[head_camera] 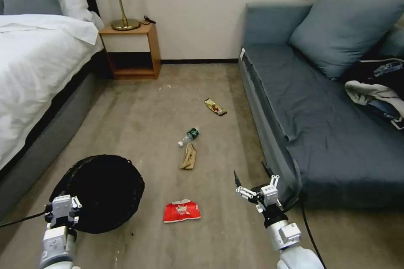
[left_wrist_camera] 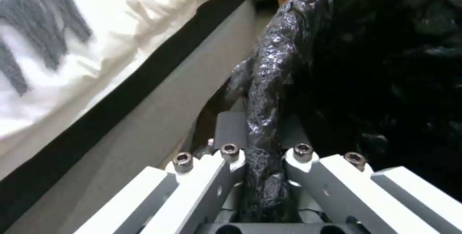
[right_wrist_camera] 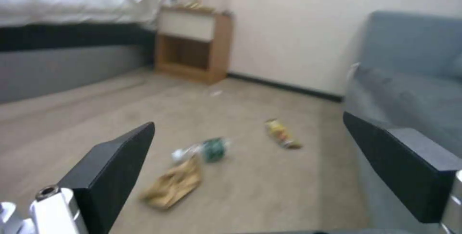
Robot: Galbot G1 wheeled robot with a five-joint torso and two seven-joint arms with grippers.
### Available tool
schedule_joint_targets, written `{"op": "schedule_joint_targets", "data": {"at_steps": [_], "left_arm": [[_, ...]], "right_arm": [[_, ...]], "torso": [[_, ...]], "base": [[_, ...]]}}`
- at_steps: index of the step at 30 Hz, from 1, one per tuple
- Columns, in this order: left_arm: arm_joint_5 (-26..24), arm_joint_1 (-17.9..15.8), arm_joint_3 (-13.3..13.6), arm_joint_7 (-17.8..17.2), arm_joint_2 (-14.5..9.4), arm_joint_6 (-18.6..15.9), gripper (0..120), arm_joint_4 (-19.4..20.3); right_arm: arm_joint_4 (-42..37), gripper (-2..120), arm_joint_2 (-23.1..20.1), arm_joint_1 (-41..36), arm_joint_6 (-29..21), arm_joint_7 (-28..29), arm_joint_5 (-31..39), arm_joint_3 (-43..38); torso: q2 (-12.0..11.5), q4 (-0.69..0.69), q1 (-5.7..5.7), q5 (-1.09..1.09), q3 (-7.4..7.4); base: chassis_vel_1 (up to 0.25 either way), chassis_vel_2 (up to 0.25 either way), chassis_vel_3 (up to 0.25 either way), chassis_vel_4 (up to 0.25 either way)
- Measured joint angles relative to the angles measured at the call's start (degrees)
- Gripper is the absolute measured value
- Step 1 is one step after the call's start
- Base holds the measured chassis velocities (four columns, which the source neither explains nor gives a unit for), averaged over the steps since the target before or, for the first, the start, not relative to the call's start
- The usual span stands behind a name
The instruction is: Pick up the trash bin, then pick up the garbage on the floor and place it into the trash bin.
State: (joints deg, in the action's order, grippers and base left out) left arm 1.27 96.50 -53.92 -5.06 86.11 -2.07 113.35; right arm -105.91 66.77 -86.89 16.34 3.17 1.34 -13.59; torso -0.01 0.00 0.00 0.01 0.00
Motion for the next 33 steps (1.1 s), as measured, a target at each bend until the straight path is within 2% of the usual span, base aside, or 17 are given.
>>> {"op": "schedule_joint_targets", "data": {"at_steps": [2, 4, 5, 9, 11, 14, 17, 19, 21, 27, 33], "left_arm": [[-0.07, 0.06, -0.27, 0.01, 0.03, 0.23, 5, -0.23], [-0.07, 0.09, -0.57, 0.01, 0.07, 0.45, 5, -0.38], [-0.07, 0.09, -0.57, 0.01, 0.07, 0.45, 5, -0.38], [-0.05, 0.14, -1.40, 0.02, 0.42, 0.54, 5, -0.51], [-0.03, 0.21, -1.50, 0.02, 0.58, 0.54, 5, -0.51], [0.24, 0.34, -1.54, 0.02, 0.99, 0.54, 5, -0.24], [0.50, 0.38, -1.51, 0.02, 1.20, 0.52, 5, -0.10], [0.60, 0.41, -1.42, 0.09, 1.52, 0.26, 5, 0.15], [0.50, 0.45, -1.43, 0.10, 1.61, 0.12, 5, 0.31], [0.27, 0.64, -1.47, 0.23, 1.86, -0.43, 5, 1.43], [0.38, 0.30, -1.36, 0.15, 2.39, -0.46, 5, 1.07]], "right_arm": [[0.91, 100, -3.25, 3.00, -3.31, -0.81, 4.12, 3.89], [1.60, 100, -6.51, 6.45, -8.40, -4.15, 8.66, 7.50], [1.60, 100, -6.51, 6.45, -8.40, -4.15, 8.66, 7.50], [5.78, 100, -10.18, 17.82, -18.54, -7.47, 15.50, 18.06], [7.04, 100, -10.11, 20.58, -20.31, -8.36, 16.61, 20.38], [12.89, 100, -8.09, 27.27, -24.06, -11.82, 17.86, 25.75], [16.71, 100, -6.31, 30.32, -24.90, -13.60, 17.89, 28.30], [26.12, 100, -2.33, 36.01, -24.36, -16.06, 17.17, 32.11], [27.80, 100, -1.61, 36.95, -24.17, -16.54, 16.98, 32.75], [40.72, 100, 5.24, 44.83, -23.27, -20.46, 15.30, 37.36], [49.80, 98, 10.15, 46.58, -22.19, -22.80, 9.63, 36.71]], "torso": [[0.00, 0.01, 0.00, -0.01, 0.00], [0.00, 0.00, 0.00, -0.01, 0.00], [0.00, 0.00, 0.00, -0.01, 0.00], [0.00, 0.00, 0.00, -0.01, 0.01], [0.00, 0.02, 0.00, -0.01, 0.00], [0.00, 0.02, 0.00, -0.02, 0.01], [0.00, 0.00, 0.00, -0.01, 0.01], [0.00, 0.01, 0.00, -0.02, 0.01], [0.00, 0.00, 0.00, -0.03, 0.01], [0.00, 0.01, 0.00, -0.02, 0.01], [0.00, 0.02, 0.00, 0.00, 0.01]], "base": [[0.040, -0.036, -0.056, 0.037], [0.000, 0.000, 0.000, 0.000], [0.000, 0.000, 0.000, 0.000], [0.000, 0.000, 0.000, 0.000], [0.000, 0.000, 0.000, 0.000], [0.000, 0.000, 0.000, 0.000], [0.000, 0.000, 0.000, 0.000], [0.000, 0.000, 0.000, 0.000], [0.000, 0.000, 0.000, 0.000], [0.000, 0.000, 0.000, 0.000], [0.000, 0.000, 0.000, 0.000]]}}
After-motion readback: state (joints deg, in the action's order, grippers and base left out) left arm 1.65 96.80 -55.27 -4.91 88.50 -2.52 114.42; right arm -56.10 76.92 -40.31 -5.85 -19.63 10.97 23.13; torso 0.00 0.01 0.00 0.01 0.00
